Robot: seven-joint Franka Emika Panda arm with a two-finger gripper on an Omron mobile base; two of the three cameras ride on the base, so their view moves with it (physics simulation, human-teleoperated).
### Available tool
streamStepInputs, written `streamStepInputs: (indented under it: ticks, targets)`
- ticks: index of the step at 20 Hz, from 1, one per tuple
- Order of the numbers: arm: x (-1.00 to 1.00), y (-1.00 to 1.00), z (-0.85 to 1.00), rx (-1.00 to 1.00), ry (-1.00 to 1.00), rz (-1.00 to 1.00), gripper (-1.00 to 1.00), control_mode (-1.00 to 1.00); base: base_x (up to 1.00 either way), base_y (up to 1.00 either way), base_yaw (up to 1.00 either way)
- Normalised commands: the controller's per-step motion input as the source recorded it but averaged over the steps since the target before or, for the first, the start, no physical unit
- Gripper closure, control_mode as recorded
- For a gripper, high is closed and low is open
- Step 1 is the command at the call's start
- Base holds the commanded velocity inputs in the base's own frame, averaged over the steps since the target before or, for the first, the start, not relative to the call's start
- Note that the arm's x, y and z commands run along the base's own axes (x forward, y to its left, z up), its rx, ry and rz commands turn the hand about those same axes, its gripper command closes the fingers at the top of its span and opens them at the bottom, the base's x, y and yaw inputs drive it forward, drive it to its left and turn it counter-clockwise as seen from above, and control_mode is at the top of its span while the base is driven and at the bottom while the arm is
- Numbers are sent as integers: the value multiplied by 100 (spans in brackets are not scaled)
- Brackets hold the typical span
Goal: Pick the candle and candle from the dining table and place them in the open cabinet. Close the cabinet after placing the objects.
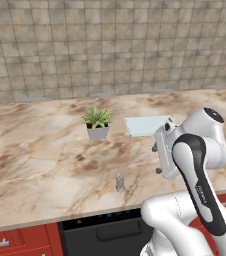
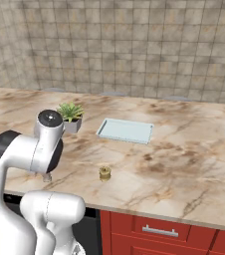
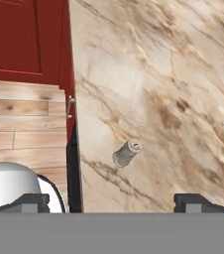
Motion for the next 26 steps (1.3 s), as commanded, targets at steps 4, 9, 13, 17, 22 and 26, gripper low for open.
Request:
streamStepInputs:
  ticks: [4, 9, 13, 17, 22, 26]
  targets:
    - [8, 1, -38, 6, -2, 4, -100, -100, 0, 0, 0]
    - [9, 2, -35, 8, -4, 6, -100, -100, 0, 0, 0]
    - [7, 5, -33, 5, -3, 8, -100, -100, 0, 0, 0]
    - [13, 12, -32, 1, -4, 5, -100, -100, 0, 0, 0]
    - [18, 23, -29, 0, -4, 1, -100, -100, 0, 0, 0]
    - [20, 25, -24, 0, -2, 0, -100, -100, 0, 0, 0]
